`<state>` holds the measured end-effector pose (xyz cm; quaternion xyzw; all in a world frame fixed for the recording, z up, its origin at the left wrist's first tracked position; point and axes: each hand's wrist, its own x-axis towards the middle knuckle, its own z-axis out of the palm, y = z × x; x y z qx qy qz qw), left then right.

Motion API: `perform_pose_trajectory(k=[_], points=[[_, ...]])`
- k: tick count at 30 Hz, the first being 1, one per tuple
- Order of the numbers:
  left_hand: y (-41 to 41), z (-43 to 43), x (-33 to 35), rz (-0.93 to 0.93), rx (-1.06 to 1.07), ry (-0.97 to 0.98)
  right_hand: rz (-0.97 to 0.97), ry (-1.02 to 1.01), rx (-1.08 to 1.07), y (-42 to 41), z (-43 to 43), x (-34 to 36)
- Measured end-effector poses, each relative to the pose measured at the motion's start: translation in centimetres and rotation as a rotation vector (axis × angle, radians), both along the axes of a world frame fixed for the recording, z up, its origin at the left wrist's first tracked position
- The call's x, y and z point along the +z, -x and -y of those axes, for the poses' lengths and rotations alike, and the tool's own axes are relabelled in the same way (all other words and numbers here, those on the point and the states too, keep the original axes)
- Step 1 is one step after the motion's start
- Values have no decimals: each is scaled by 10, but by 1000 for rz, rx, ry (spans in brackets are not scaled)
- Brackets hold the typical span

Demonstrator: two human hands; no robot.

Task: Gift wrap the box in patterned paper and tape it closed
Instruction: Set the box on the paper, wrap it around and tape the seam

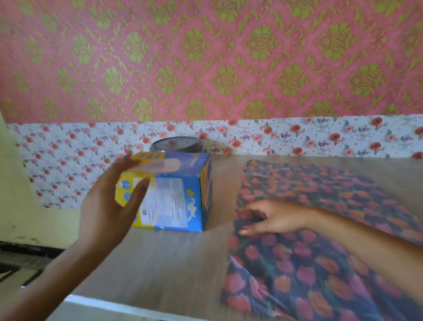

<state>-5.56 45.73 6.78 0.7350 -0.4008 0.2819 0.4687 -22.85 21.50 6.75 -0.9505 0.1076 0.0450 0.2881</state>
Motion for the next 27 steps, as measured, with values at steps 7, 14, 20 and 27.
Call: perform_pose_trajectory(k=[7,14,20,27], points=[[-45,28,17,-780,-35,29,228,-589,-182,-40,-46,21],[-25,60,46,-551,-75,-22,585,-498,-431,-55,-26,41],[26,126,49,-514,-457,-108,737,-412,-734,11,46,49],[81,187,14,-560,-682,-198,696,-473,-872,99,84,32]])
